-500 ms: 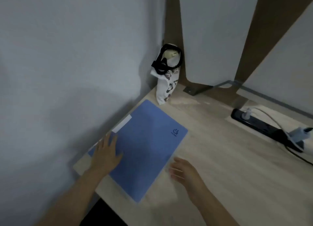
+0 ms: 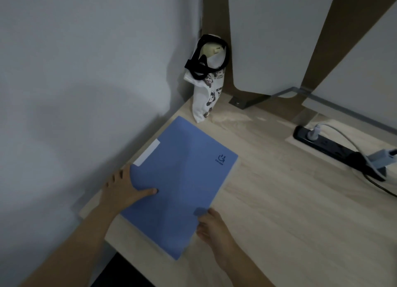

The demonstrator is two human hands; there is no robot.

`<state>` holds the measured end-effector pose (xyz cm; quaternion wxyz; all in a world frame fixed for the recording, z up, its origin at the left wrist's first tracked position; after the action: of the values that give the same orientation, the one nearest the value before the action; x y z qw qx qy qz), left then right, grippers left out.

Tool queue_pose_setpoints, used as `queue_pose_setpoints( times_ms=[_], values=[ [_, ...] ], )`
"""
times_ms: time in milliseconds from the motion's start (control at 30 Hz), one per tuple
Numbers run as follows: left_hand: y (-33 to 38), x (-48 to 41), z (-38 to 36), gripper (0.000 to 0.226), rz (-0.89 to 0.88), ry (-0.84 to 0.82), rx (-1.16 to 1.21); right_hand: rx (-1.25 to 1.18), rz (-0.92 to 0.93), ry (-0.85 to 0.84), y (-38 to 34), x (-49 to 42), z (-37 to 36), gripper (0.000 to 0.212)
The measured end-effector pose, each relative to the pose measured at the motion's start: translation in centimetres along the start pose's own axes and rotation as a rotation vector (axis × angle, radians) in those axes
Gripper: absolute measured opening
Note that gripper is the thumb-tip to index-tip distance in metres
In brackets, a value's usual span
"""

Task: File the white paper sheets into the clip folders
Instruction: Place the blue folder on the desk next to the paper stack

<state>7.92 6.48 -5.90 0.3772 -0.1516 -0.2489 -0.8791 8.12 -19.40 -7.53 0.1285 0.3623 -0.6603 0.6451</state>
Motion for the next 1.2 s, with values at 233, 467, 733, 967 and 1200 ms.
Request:
queue_pose_setpoints(
  times_ms=[233,467,733,967,1200],
  values=[
    [0.1,2.2,-1.0,0.105,-0.013,0.077,0.072,-0.004,0.079,0.048,0.0,0.3,0.3,0.025],
    [-0.1,4.4,-1.7,0.088,-0.117,0.099,0.185,0.077,0.241,0.149,-0.2,1.8,1.5,0.044],
    [1.4,8.5,-2.7,0.061,-0.132,-0.034,0.581,0.098,0.269,0.313,0.5,3.5,7.3,0.031],
    [8.5,13.0,-6.6,0.015,-0.072,-0.247,0.748,-0.209,0.293,0.279,-0.8,8.8,16.0,0.030],
    [16.5,16.3,-14.8,0.037,-0.138,-0.424,0.600,-0.319,0.282,0.520,3.8,15.0,25.1,0.035]
  ],
)
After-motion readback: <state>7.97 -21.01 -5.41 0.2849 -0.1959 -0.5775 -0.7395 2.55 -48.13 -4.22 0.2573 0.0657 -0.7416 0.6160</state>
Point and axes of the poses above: each hand's wrist, its own x-axis away from the middle knuckle, its own z-axis out of the back of the hand, y = z × x, the point moved 8 cm from there along -x, towards the middle knuckle, and after that the axes turned 7 degrees about z, right-handed, at the moved point
